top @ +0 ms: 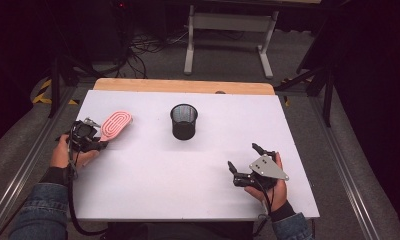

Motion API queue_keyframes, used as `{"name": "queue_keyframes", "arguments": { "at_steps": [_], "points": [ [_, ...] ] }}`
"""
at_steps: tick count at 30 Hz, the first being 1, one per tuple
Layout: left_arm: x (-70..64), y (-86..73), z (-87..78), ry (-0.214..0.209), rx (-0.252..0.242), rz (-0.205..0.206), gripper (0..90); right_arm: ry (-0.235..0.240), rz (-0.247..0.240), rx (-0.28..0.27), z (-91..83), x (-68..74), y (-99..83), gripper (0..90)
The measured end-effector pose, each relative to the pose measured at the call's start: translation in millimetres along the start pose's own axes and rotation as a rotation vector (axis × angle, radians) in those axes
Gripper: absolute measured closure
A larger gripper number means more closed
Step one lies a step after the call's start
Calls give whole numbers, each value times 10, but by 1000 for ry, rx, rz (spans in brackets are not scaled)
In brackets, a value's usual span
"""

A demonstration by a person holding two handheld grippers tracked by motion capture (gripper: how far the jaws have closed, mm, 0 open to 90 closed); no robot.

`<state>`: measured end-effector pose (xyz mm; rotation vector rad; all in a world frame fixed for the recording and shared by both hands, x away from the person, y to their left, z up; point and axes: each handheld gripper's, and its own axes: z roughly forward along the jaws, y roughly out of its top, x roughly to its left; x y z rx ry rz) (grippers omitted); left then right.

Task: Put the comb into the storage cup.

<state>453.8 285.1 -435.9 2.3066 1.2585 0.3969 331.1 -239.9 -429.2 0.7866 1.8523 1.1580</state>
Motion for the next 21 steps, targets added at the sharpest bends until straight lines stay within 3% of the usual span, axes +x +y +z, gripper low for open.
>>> {"name": "queue_keyframes", "arguments": {
  "at_steps": [8, 18, 21],
  "points": [
    [-19, 2, -10, 5, -12, 18, 699, -5, 4, -2, -4, -5, -2, 56],
    [-31, -4, -89, 46, -85, 15, 699, -5, 4, -2, -3, -5, -2, 56],
    [-59, -4, -124, 49, -134, 8, 699, -4, 2, 1, 0, -5, -4, 57]
  ]
}}
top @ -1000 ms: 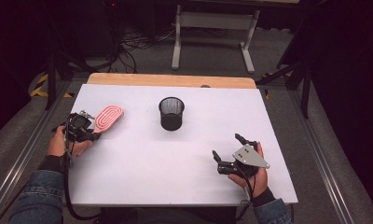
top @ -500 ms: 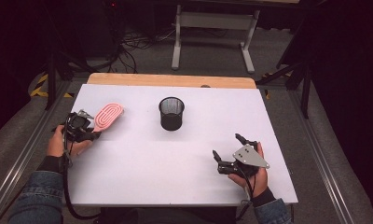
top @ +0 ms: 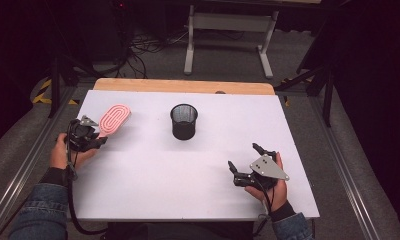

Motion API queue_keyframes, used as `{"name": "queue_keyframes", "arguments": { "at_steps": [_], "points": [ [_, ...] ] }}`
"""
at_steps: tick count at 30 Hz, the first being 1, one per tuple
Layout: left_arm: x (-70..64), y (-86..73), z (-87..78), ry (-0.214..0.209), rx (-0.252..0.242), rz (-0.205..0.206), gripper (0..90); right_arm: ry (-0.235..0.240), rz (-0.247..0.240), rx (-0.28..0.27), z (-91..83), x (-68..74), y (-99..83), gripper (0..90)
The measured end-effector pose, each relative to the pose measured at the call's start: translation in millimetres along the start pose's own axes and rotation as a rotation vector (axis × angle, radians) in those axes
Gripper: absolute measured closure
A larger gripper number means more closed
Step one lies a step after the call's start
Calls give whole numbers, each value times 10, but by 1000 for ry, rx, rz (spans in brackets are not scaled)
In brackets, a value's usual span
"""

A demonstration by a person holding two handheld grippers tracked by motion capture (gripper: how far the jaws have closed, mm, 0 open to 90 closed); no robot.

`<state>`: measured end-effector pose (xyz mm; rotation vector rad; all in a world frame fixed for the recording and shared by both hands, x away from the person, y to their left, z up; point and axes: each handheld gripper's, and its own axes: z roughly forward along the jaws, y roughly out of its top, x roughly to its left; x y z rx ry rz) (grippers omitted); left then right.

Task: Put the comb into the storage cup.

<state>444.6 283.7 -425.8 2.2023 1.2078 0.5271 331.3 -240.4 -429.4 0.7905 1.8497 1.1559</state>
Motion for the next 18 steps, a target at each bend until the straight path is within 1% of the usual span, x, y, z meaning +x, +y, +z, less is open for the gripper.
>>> {"name": "queue_keyframes", "arguments": {
  "at_steps": [2, 3, 9, 11, 12, 13, 14, 17, 18],
  "points": [
    [-19, 9, -21, 9, -12, 6, 699, 0, 1, 3, 2, -3, -2, 57],
    [-33, 12, -30, 8, -22, 3, 699, 0, 2, 3, 3, -4, -4, 57],
    [-100, 31, -52, 7, -60, 22, 699, -3, 5, 4, 5, -8, -8, 57],
    [-134, 36, -59, 18, -80, 41, 699, -5, 4, 7, 8, -10, -8, 57],
    [-134, 36, -59, 18, -80, 41, 699, -5, 5, 8, 9, -10, -8, 58],
    [-158, 44, -82, 27, -107, 50, 699, -5, 5, 8, 8, -9, -8, 58],
    [-175, 45, -96, 28, -121, 47, 699, -5, 4, 7, 7, -9, -7, 58],
    [-221, 52, -124, 37, -154, 57, 699, -2, 6, 6, 11, -6, -5, 58],
    [-233, 56, -135, 43, -166, 68, 699, 0, 6, 7, 13, -6, -5, 58]
  ]
}}
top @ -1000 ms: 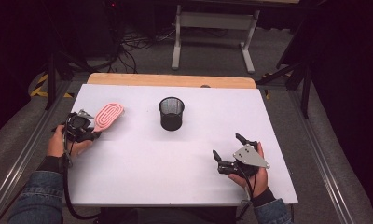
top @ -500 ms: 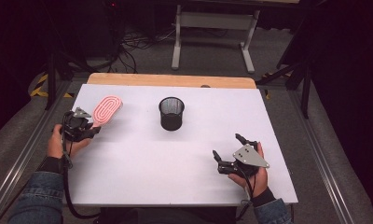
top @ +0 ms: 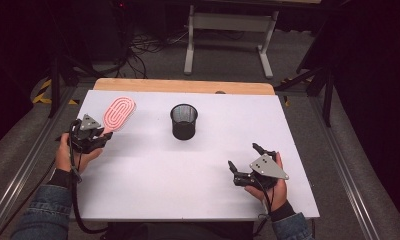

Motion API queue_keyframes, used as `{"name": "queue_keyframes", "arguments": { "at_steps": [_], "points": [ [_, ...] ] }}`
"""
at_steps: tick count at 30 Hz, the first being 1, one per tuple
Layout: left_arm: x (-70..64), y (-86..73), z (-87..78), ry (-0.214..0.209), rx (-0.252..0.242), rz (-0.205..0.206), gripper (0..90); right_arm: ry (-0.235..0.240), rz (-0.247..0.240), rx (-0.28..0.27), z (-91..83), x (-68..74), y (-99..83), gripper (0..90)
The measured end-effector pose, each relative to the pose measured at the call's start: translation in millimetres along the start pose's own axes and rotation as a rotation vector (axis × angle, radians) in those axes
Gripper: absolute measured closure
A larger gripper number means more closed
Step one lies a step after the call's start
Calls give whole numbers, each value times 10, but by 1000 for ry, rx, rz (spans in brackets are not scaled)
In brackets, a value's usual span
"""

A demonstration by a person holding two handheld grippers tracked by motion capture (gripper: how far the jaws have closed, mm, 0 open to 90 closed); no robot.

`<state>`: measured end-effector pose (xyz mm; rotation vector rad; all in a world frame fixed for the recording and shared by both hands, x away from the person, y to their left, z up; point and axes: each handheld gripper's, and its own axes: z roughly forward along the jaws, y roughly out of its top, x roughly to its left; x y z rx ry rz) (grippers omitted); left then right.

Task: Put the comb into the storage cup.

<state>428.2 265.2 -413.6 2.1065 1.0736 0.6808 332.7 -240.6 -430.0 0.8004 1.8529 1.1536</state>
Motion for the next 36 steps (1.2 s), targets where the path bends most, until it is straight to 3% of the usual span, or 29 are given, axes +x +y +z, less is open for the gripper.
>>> {"name": "queue_keyframes", "arguments": {
  "at_steps": [8, 18, 27, 29, 36],
  "points": [
    [-96, 32, -64, 13, -79, 21, 699, 1, 21, -9, 13, -23, -3, 56],
    [-190, 50, -97, -2, -140, 39, 699, 24, 50, -12, 100, -3, 54, 60],
    [-327, 82, -119, 1, -177, 65, 699, 79, 95, 0, 227, -23, 165, 85],
    [-362, 91, -139, -1, -189, 73, 699, 93, 120, -19, 255, -31, 215, 94],
    [-483, 105, -173, -11, -234, 87, 699, 138, 141, -52, 332, 16, 348, 54]
  ]
}}
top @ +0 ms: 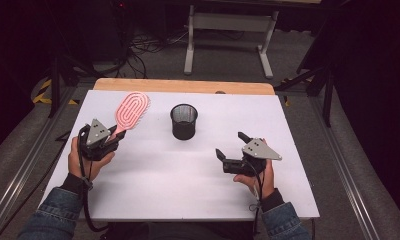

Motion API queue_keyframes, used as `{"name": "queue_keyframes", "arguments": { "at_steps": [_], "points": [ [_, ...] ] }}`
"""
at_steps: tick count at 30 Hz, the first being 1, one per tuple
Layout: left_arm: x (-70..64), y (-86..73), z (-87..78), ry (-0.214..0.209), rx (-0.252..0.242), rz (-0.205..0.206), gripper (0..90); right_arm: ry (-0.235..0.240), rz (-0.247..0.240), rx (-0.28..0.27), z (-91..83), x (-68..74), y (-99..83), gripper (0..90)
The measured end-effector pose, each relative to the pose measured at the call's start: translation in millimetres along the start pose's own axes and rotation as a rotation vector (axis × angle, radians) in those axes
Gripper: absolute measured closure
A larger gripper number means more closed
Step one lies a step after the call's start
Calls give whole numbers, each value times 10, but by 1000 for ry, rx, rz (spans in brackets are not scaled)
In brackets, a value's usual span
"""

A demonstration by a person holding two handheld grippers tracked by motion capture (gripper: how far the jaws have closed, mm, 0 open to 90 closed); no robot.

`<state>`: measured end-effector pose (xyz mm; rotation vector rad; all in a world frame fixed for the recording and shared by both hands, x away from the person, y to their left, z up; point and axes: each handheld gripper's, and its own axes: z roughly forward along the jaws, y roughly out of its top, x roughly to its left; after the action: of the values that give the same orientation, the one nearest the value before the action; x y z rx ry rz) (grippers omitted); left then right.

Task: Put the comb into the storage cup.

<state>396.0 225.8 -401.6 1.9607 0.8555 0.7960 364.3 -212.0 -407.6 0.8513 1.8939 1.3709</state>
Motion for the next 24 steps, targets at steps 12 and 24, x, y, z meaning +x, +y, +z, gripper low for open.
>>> {"name": "queue_keyframes", "arguments": {
  "at_steps": [12, 24],
  "points": [
    [-265, 53, 3, -46, -31, 72, 699, 58, 35, -32, 212, 94, 177, 46],
    [-606, 107, 45, -100, -82, 138, 700, 147, 69, -23, 287, 180, 234, 50]
  ]
}}
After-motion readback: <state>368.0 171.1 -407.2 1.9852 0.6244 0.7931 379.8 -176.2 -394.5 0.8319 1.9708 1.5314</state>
